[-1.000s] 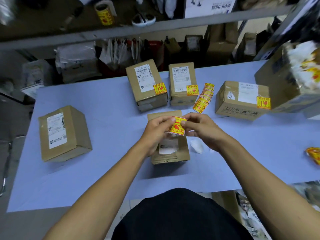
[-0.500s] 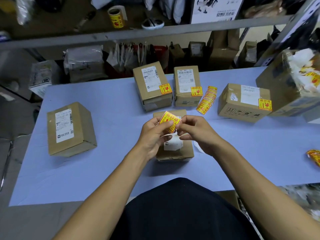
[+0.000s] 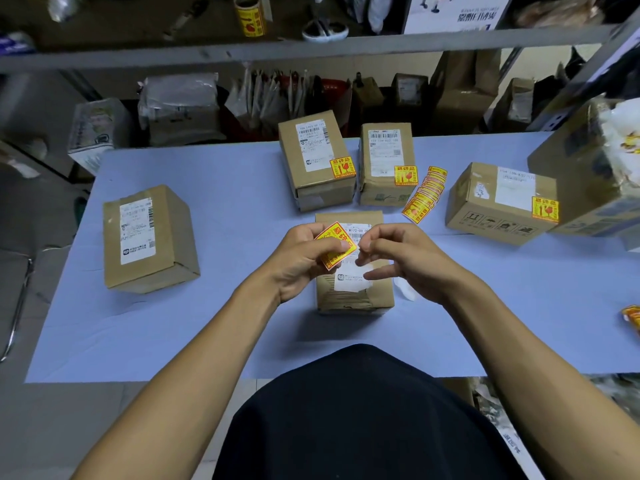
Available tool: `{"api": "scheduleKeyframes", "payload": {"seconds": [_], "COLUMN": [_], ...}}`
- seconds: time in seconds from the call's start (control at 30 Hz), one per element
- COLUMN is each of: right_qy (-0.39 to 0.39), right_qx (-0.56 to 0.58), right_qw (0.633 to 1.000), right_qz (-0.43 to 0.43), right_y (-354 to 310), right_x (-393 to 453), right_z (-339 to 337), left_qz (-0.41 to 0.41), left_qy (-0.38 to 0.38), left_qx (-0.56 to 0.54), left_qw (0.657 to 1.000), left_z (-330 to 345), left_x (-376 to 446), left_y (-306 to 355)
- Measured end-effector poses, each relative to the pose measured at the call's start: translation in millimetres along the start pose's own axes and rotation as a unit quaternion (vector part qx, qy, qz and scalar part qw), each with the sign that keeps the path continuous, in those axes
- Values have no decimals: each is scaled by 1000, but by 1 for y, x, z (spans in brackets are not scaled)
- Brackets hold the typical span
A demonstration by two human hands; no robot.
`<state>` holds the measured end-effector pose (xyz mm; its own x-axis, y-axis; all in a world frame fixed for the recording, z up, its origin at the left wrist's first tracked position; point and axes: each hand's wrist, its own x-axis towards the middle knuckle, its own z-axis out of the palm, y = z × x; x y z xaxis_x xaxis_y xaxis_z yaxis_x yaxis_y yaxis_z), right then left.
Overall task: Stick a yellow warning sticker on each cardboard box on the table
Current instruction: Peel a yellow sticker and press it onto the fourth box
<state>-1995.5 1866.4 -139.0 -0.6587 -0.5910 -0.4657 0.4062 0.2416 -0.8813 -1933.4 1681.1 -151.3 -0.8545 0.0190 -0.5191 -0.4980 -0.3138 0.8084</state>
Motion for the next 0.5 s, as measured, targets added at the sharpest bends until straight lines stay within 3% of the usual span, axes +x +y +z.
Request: {"api": "scheduleKeyframes", "payload": {"seconds": [0.3, 0.5], "right_qy": [-36, -53], "right_qx": [-12, 51], "right_qw": [999, 997], "right_qz": [-8, -20], "right_y": [-2, 4], "right_x": [0, 0], "right_z": [0, 2], "left_qz": [0, 2], "left_qy": [3, 3], "left_qx": [14, -20], "left_qw": [1000, 1000], "left_z": [3, 4], "left_x": [0, -2], "left_y": [1, 0]}}
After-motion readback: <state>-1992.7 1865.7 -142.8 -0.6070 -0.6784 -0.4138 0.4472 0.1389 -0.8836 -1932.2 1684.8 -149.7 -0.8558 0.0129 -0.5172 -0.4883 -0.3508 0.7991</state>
